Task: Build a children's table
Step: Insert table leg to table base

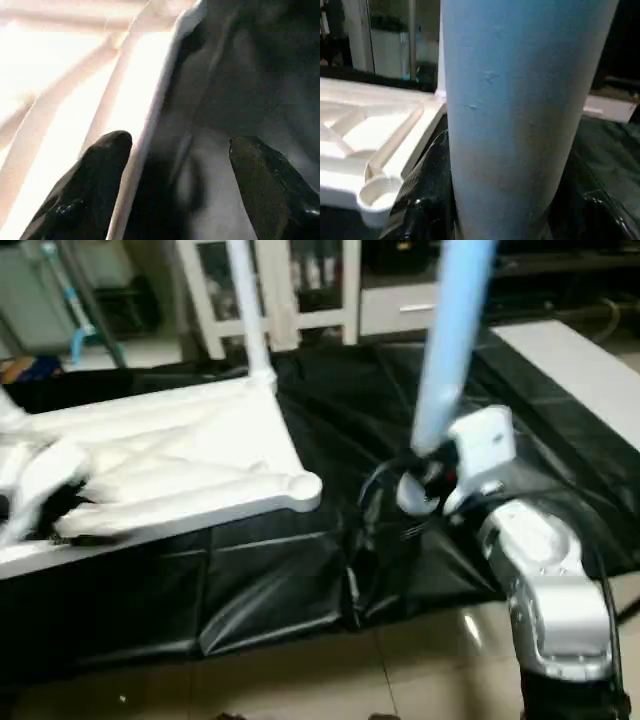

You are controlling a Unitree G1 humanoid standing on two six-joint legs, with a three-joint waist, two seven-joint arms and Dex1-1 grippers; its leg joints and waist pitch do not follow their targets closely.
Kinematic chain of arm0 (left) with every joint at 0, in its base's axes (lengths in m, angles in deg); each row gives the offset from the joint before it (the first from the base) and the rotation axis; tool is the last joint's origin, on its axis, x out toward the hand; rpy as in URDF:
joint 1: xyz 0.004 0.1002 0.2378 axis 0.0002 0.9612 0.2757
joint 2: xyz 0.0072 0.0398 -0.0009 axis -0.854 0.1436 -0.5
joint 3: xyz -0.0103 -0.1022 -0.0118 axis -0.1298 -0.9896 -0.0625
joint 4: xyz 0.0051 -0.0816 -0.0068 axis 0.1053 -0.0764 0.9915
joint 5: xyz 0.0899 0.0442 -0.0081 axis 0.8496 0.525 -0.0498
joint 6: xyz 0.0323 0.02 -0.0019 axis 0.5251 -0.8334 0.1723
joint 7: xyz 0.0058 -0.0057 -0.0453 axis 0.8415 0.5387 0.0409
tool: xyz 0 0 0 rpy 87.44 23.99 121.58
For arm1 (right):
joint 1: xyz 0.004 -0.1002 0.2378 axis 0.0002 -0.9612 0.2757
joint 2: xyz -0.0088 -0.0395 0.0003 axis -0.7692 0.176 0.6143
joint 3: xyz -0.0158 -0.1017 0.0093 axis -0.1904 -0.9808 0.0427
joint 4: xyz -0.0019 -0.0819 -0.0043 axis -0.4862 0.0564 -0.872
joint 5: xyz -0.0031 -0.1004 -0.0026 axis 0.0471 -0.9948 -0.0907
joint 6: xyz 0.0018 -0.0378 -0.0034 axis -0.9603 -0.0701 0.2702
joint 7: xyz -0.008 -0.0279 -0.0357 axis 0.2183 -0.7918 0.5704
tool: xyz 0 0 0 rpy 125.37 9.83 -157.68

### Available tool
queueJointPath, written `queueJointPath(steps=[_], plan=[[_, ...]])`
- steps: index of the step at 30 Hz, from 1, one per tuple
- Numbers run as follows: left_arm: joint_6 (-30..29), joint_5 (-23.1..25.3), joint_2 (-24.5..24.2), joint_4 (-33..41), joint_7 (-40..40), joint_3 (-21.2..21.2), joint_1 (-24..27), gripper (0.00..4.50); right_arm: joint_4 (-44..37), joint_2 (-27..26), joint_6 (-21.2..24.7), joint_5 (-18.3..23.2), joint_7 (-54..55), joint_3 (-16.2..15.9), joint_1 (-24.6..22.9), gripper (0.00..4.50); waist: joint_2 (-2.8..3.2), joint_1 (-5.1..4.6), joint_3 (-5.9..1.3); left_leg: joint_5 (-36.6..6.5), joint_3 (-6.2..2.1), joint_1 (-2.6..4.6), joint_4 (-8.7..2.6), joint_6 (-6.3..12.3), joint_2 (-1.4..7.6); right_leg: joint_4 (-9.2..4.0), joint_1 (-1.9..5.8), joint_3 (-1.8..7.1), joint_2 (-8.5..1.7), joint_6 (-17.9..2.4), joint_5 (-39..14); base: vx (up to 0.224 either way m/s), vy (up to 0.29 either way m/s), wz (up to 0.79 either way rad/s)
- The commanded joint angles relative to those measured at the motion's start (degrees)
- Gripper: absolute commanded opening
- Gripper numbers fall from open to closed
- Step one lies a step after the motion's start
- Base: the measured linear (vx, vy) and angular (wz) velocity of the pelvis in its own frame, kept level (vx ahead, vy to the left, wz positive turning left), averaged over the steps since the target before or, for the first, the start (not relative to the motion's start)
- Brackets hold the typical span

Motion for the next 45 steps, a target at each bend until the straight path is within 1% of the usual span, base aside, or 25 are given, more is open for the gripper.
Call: queueJointPath(steps=[1, 2, 3, 5, 6, 7, 8, 9, 10, 12, 14, 15, 18, 21, 24, 25, 27, 28, 29, 31, 32, 33, 36, 39, 45], plan=[[2.9, -2.3, 7.7, -0.1, 5.0, -0.7, -2.5, 3.57, 1.6, -0.9, -1.2, 0.3, 1.3, 1.7, 0.9, 1.82, -0.3, -0.33, -3.21, -28.7, -3.09, 3.02, -6.28, -7.11, 4.08, -4.47, 0.02, 1.64, -2.11, -9.3, -20.0, 0.0, 0.0, 0.0], [3.8, -2.2, 9.6, -0.6, 6.3, -0.7, -3.1, 3.57, 1.7, -1.0, -1.2, 0.5, 1.3, 1.9, 1.0, 1.82, -0.45, -0.31, -3.2, -28.9, -2.97, 3.19, -6.1, -7.03, 4.04, -4.74, -0.09, 1.64, -2.08, -9.5, -20.3, 0.0, 0.0, 0.0], [5.7, 0.7, 13.4, -3.6, 10.7, 0.9, -4.8, 3.57, 1.9, -1.1, -1.1, 0.8, 1.2, 2.1, 0.9, 1.82, -0.87, -0.02, -3.38, -27.5, -2.97, 2.97, -5.77, -6.31, 3.97, -4.88, 0.27, 1.78, -2.36, -9.7, -20.3, 0.0, 0.0, 0.0], [7.2, 3.4, 16.9, -6.3, 14.5, 2.2, -6.1, 3.57, 2.1, -1.1, -1.2, 1.2, 1.2, 2.4, 0.7, 1.82, -1.07, 0.14, -3.53, -24.9, -3.06, 2.45, -5.66, -5.15, 4.03, -4.88, 0.85, 1.83, -2.38, -8.8, -20.3, 0.0, 0.0, 0.0], [8.8, 6.7, 21.1, -9.4, 18.5, 4.0, -7.3, 3.91, 2.3, -1.1, -1.1, 1.7, 1.1, 2.7, 0.1, 1.82, -0.98, -0.32, -3.54, -22.0, -3.22, 1.36, -5.79, -4.2, 4.04, -4.78, 1.52, 1.81, -2.23, -8.2, -18.6, 0.0, 0.0, 0.0], [9.6, 8.1, 23.0, -11.0, 19.4, 5.3, -7.5, 3.91, 2.1, -0.5, -0.8, 1.9, 0.4, 2.6, -0.6, 1.82, -1.27, -0.28, -3.64, -20.4, -3.32, 1.1, -5.67, -3.52, 3.95, -4.85, 1.86, 1.66, -2.29, -7.5, -18.4, 0.0, 0.0, 0.0], [10.0, 8.9, 24.2, -11.9, 20.0, 6.1, -7.7, 3.91, 1.9, -0.1, -0.6, 1.9, 0.0, 2.5, -1.0, 1.82, -1.33, -0.21, -3.75, -20.1, -3.18, 1.44, -5.54, -3.2, 4.06, -4.98, 1.61, 1.74, -2.33, -7.5, -18.4, 0.0, 0.0, 0.0], [10.7, 10.1, 25.2, -13.1, 19.9, 7.9, -7.9, 3.91, 1.5, 0.8, -0.1, 2.5, -1.1, 2.5, -1.7, 1.82, -1.13, -0.74, -3.67, -19.2, -3.22, 1.06, -5.46, -2.48, 3.95, -5.02, 1.82, 1.71, -2.3, -8.0, -17.7, 0.0, 0.0, 0.0], [10.8, 10.5, 25.4, -13.6, 19.9, 8.3, -8.0, 3.91, 1.4, 1.1, 0.1, 2.6, -1.5, 2.5, -1.9, 1.82, -1.28, -0.86, -3.84, -18.7, -3.29, 0.96, -5.37, -1.59, 4.03, -4.99, 1.96, 1.62, -2.27, -8.2, -17.1, 0.0, 0.0, 0.0], [12.5, 13.1, 26.6, -18.2, 20.3, 10.3, -9.6, 3.91, 1.0, 3.0, 1.2, 4.5, -5.1, 2.6, -3.5, 1.82, -0.66, -1.32, -3.95, -17.5, -3.35, 0.74, -5.18, -0.4, 3.97, -4.87, 2.19, 1.46, -2.13, -9.0, -14.5, 0.0, 0.0, 0.0], [14.7, 14.7, 27.4, -23.0, 21.1, 10.5, -11.4, 3.91, 1.0, 4.2, 2.2, 6.8, -8.5, 3.0, -5.0, 1.82, -1.0, -1.42, -4.03, -17.8, -3.18, 0.94, -4.93, 0.78, 3.87, -5.09, 2.11, 1.43, -2.11, -9.7, -14.3, 0.0, 0.0, 0.0], [16.3, 15.6, 27.4, -25.9, 21.3, 10.8, -12.6, 3.91, 1.1, 4.9, 2.4, 8.3, -10.9, 3.4, -6.2, 1.82, -0.26, -1.42, -4.1, -17.3, -3.2, 1.02, -4.73, 1.42, 3.83, -5.13, 2.08, 1.33, -2.12, -10.1, -13.7, 0.0, 0.0, 0.0], [19.0, 17.3, 27.6, -31.2, 22.2, 10.5, -15.0, 3.91, 1.6, 6.7, 1.8, 9.8, -14.2, 3.9, -8.4, 1.82, -0.57, -1.15, -4.21, -16.9, -3.28, 1.08, -4.69, 2.36, 4.08, -5.02, 2.17, 1.15, -2.06, -11.4, -11.7, 0.0, 0.0, 0.0], [19.9, 17.6, 26.9, -33.4, 22.3, 9.9, -16.1, 3.91, 1.6, 7.5, 1.7, 10.3, -14.7, 4.7, -8.5, 1.82, -0.43, -1.03, -4.25, -14.6, -3.29, 0.82, -4.62, 3.59, 4.17, -4.7, 2.27, 0.99, -2.19, -12.8, -9.3, 0.0, 0.0, 0.0], [20.7, 18.0, 25.6, -36.9, 20.8, 9.7, -17.2, 3.91, 2.0, 8.8, 2.0, 10.8, -15.2, 5.1, -7.4, 1.82, -0.56, -1.15, -4.14, -15.8, -3.21, 0.94, -4.6, 3.56, 4.09, -4.93, 2.15, 0.89, -2.17, -12.7, -12.2, 0.0, 0.0, 0.0], [20.6, 18.0, 25.3, -37.2, 20.1, 9.7, -17.3, 3.91, 2.1, 9.0, 2.0, 10.8, -15.3, 5.1, -7.2, 1.82, -0.35, -1.2, -4.03, -16.2, -3.29, 0.9, -4.72, 3.25, 4.18, -4.94, 2.13, 0.91, -2.27, -12.5, -13.5, 0.0, 0.0, 0.0], [20.4, 17.4, 24.1, -37.1, 15.8, 9.8, -16.7, 3.73, 2.3, 9.6, 2.2, 11.1, -15.7, 5.3, -6.7, 1.82, -0.75, -1.11, -4.01, -17.1, -3.28, 1.2, -4.83, 2.68, 4.32, -5.14, 1.87, 0.99, -2.28, -12.2, -15.0, 0.0, 0.0, 0.0], [20.4, 17.3, 23.6, -37.0, 14.2, 9.9, -16.4, 3.62, 2.5, 9.9, 2.2, 11.1, -15.8, 5.2, -6.5, 1.82, -0.43, -1.09, -3.93, -17.4, -3.33, 1.19, -4.98, 2.27, 4.41, -5.01, 1.74, 1.02, -2.26, -12.3, -15.0, 0.0, 0.0, 0.0], [20.9, 17.4, 23.3, -37.6, 13.2, 9.9, -16.4, 3.55, 2.6, 10.1, 2.2, 11.2, -16.0, 5.2, -6.3, 1.82, -0.42, -1.16, -3.9, -17.8, -3.37, 1.19, -5.08, 1.93, 4.42, -4.94, 1.79, 0.97, -2.22, -12.3, -14.7, 0.0, 0.0, 0.0], [22.1, 18.1, 23.0, -39.7, 13.7, 9.7, -16.9, 3.44, 3.0, 10.6, 2.1, 11.3, -16.5, 5.0, -5.8, 1.82, -0.96, -1.18, -3.96, -18.0, -3.32, 1.25, -5.07, 1.83, 4.44, -4.85, 1.74, 0.99, -2.26, -12.6, -14.4, 0.0, 0.0, 0.0], [22.7, 18.4, 23.0, -40.6, 14.0, 9.7, -17.2, 3.35, 3.2, 10.8, 2.1, 11.5, -16.5, 4.9, -5.6, 1.82, -0.62, -1.19, -3.94, -18.1, -3.31, 1.24, -5.07, 1.7, 4.4, -4.89, 1.76, 1.0, -2.34, -12.5, -14.4, 0.0, 0.0, 0.0], [23.0, 18.5, 23.0, -41.3, 14.3, 9.5, -17.4, 3.35, 3.4, 10.9, 2.0, 11.5, -16.5, 4.7, -5.2, 1.82, -1.03, -1.18, -4.0, -17.9, -3.26, 1.25, -5.07, 1.76, 4.47, -4.89, 1.78, 1.04, -2.35, -12.6, -14.0, 0.0, 0.0, 0.0], [23.3, 18.8, 22.9, -42.0, 13.9, 9.6, -17.7, 3.1, 4.0, 10.8, 1.9, 11.4, -16.6, 4.1, -4.2, 1.82, -0.75, -0.97, -4.03, -16.5, -3.25, 1.19, -5.05, 2.2, 4.54, -4.75, 1.82, 1.09, -2.52, -13.1, -12.2, 0.0, 0.0, 0.0], [23.4, 19.3, 23.0, -42.3, 13.0, 9.9, -17.9, 2.86, 4.4, 10.8, 1.8, 11.4, -16.7, 3.8, -3.6, 1.82, -1.25, -0.88, -4.09, -15.1, -3.12, 1.11, -4.94, 2.92, 4.55, -4.64, 1.9, 1.11, -2.58, -13.6, -11.0, 0.0, 0.0, 0.0], [24.6, 20.7, 23.4, -44.9, 11.8, 10.6, -19.1, 2.42, 4.9, 11.0, 1.8, 11.4, -16.8, 3.1, -2.6, 1.82, -0.98, -0.8, -4.14, -13.9, -3.06, 1.05, -4.77, 3.61, 4.45, -4.6, 1.99, 1.05, -2.57, -13.9, -10.1, 0.0, 0.0, 0.0]])
